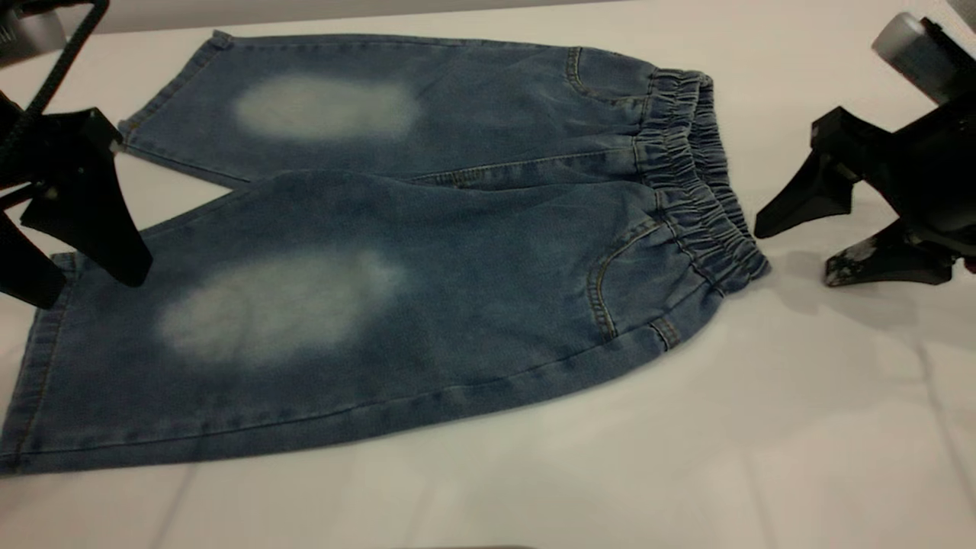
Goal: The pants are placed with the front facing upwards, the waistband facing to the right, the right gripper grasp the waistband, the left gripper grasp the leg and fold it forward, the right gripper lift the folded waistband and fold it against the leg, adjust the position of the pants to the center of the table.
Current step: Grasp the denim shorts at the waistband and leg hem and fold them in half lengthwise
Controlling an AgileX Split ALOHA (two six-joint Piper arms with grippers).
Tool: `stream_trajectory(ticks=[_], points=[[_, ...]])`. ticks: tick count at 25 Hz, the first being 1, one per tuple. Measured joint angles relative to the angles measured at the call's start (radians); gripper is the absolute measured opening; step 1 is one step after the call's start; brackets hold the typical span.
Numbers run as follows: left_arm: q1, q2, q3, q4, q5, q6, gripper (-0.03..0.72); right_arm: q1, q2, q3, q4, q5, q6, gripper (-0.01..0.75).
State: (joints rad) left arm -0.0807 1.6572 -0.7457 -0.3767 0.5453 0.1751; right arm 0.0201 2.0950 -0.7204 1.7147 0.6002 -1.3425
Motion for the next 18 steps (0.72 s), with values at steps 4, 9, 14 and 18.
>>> stream_trajectory(ticks=[4, 9, 14, 18], points=[[0.0, 0.0, 0.0, -0.004, -0.001, 0.0, 0.496, 0.0, 0.022, -0.014, 0.017, 0.021, -0.015, 0.545], [0.0, 0.0, 0.0, -0.004, -0.002, 0.0, 0.496, 0.0, 0.067, -0.041, 0.033, 0.105, -0.04, 0.544], [0.0, 0.0, 0.0, -0.006, -0.003, 0.0, 0.496, 0.0, 0.1, -0.049, 0.051, 0.154, -0.044, 0.542], [0.0, 0.0, 0.0, -0.006, -0.004, 0.0, 0.496, 0.0, 0.106, -0.05, 0.049, 0.169, -0.04, 0.541]])
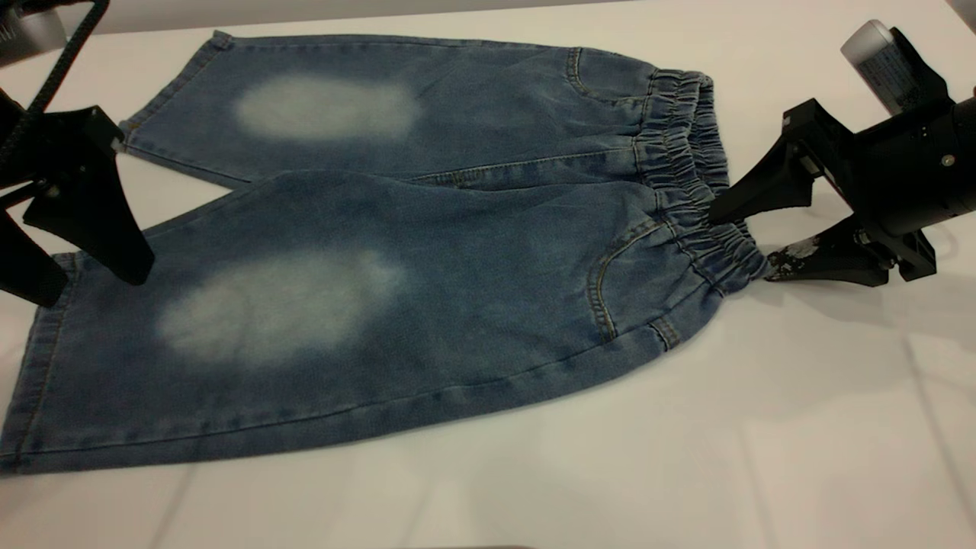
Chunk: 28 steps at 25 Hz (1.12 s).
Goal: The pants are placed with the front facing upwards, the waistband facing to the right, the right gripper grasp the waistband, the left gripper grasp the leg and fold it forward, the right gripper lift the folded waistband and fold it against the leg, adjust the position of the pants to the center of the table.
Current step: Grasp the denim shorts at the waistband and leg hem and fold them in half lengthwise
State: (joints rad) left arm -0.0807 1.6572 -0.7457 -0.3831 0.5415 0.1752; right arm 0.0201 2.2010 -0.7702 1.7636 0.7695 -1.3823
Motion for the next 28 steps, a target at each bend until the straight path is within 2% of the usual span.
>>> stream_trajectory(ticks=[5, 9, 14, 19, 24, 26, 28], points=[[0.0, 0.0, 0.0, 0.0, -0.004, 0.0, 0.496, 0.0, 0.004, -0.003, -0.021, 0.009, 0.007, 0.541], [0.0, 0.0, 0.0, 0.0, -0.006, 0.0, 0.496, 0.0, 0.032, -0.009, -0.031, 0.056, 0.014, 0.537], [0.0, 0.0, 0.0, 0.0, -0.015, 0.0, 0.496, 0.0, 0.059, -0.03, -0.028, 0.088, 0.016, 0.484], [0.0, 0.001, 0.0, 0.0, -0.016, 0.0, 0.496, 0.0, 0.068, -0.03, -0.027, 0.076, 0.016, 0.344], [0.0, 0.001, 0.0, 0.032, 0.013, -0.001, 0.496, 0.0, 0.074, -0.03, -0.029, 0.052, 0.015, 0.09], [0.0, 0.001, 0.0, 0.078, 0.03, -0.015, 0.496, 0.0, 0.076, -0.03, -0.029, 0.05, 0.015, 0.053], [0.0, 0.001, 0.0, 0.135, 0.046, -0.037, 0.496, 0.0, 0.077, -0.03, -0.029, 0.051, 0.014, 0.048]])
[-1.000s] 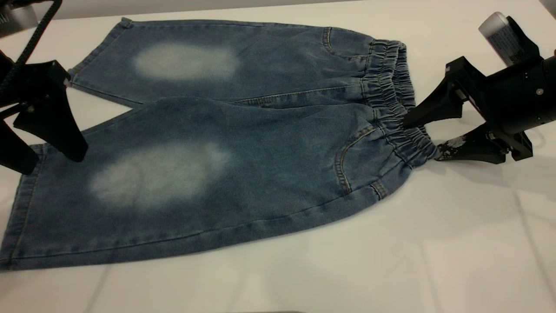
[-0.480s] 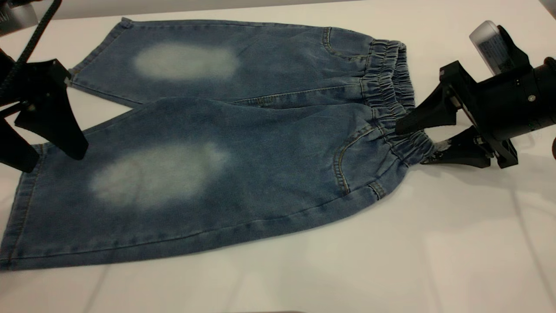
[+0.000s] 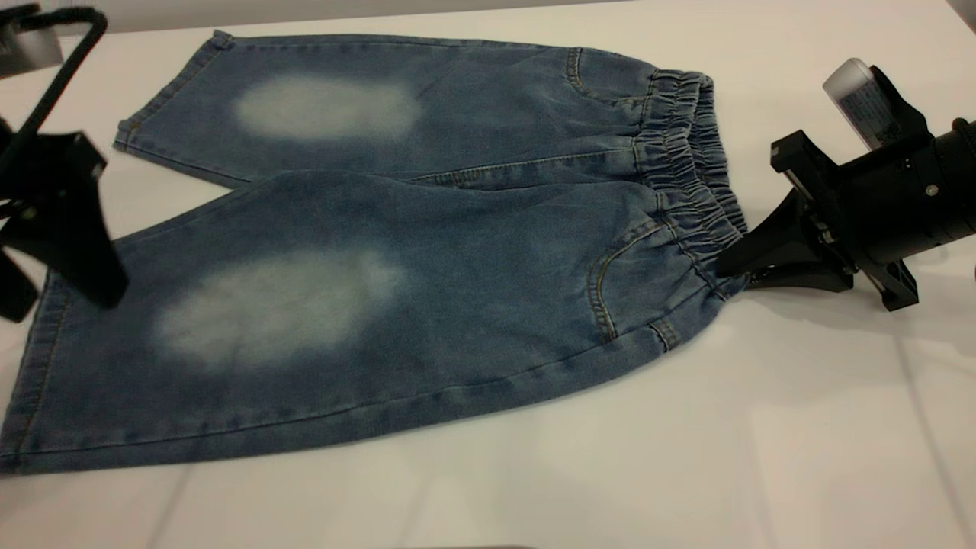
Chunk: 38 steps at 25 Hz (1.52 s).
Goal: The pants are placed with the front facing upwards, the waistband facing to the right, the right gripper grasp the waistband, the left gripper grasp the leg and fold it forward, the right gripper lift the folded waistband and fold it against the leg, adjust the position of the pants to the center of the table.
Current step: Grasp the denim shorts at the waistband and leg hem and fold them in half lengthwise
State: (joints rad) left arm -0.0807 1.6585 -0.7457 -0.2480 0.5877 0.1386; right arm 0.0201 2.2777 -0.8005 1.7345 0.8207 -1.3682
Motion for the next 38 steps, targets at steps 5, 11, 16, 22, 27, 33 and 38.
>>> stream_trajectory(ticks=[5, 11, 16, 22, 27, 33, 38], points=[[0.0, 0.001, 0.012, 0.238, 0.038, -0.103, 0.496, 0.0, 0.001, 0.0, 0.002, 0.001, -0.004, 0.048], [0.0, 0.053, 0.057, 0.356, 0.08, -0.191, 0.496, 0.0, 0.001, 0.0, 0.002, 0.001, -0.006, 0.048], [0.0, 0.121, 0.083, 0.395, 0.013, -0.199, 0.496, 0.0, 0.001, 0.0, 0.002, 0.001, -0.006, 0.048], [0.0, 0.195, 0.084, 0.442, -0.063, -0.201, 0.496, 0.0, 0.001, 0.0, 0.002, 0.001, -0.008, 0.048], [0.0, 0.212, 0.084, 0.477, -0.147, -0.194, 0.496, 0.0, 0.001, 0.0, 0.002, 0.001, -0.008, 0.05], [0.0, 0.236, 0.085, 0.493, -0.193, -0.19, 0.496, 0.0, 0.001, 0.0, 0.004, 0.001, -0.017, 0.051], [-0.018, 0.307, 0.085, 0.494, -0.196, -0.19, 0.496, 0.0, 0.001, 0.0, 0.01, 0.001, -0.025, 0.054]])
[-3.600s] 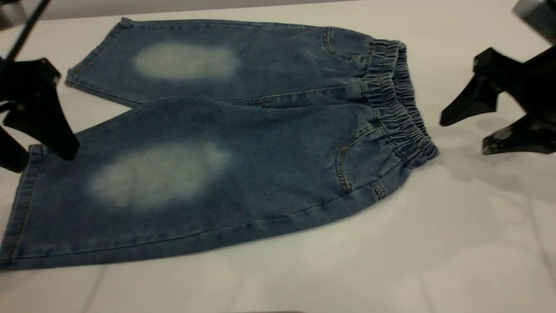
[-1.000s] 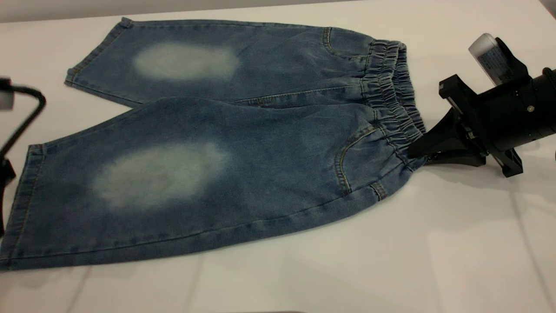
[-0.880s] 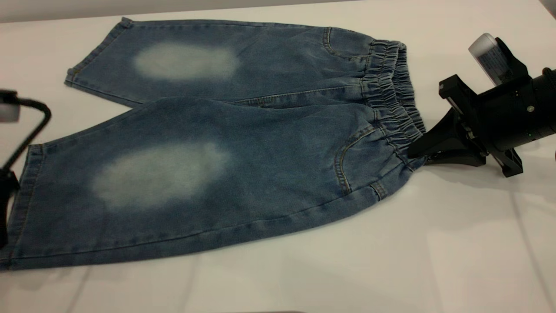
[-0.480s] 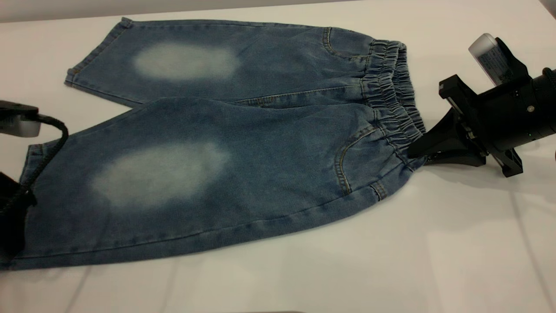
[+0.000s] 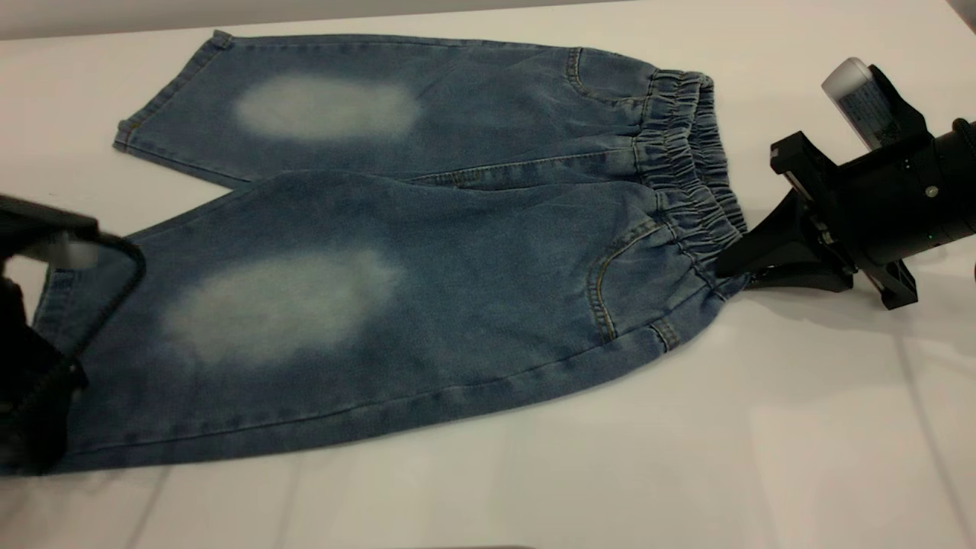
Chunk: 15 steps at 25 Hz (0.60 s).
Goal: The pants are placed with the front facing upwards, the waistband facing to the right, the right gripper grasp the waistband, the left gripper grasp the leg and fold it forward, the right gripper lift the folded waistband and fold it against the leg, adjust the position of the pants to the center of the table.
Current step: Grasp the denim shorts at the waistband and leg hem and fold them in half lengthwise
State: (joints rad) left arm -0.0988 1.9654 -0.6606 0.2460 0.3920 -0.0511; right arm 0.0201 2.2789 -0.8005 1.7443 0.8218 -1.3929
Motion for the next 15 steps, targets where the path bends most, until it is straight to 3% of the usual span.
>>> stream_trajectory(ticks=[7, 10, 11, 15], points=[[-0.065, 0.02, -0.007, 0.03, 0.012, 0.001, 0.492, 0.0, 0.0, 0.0, 0.001, 0.0, -0.001, 0.059], [-0.071, 0.022, -0.008, 0.03, 0.018, 0.001, 0.457, 0.0, 0.001, 0.0, 0.003, 0.001, -0.001, 0.061], [-0.072, 0.022, -0.008, 0.025, 0.019, 0.0, 0.429, 0.0, 0.001, 0.0, 0.003, 0.001, -0.001, 0.061], [-0.077, 0.026, -0.008, -0.007, 0.025, 0.0, 0.202, 0.0, 0.002, 0.0, 0.004, 0.003, -0.001, 0.062]])
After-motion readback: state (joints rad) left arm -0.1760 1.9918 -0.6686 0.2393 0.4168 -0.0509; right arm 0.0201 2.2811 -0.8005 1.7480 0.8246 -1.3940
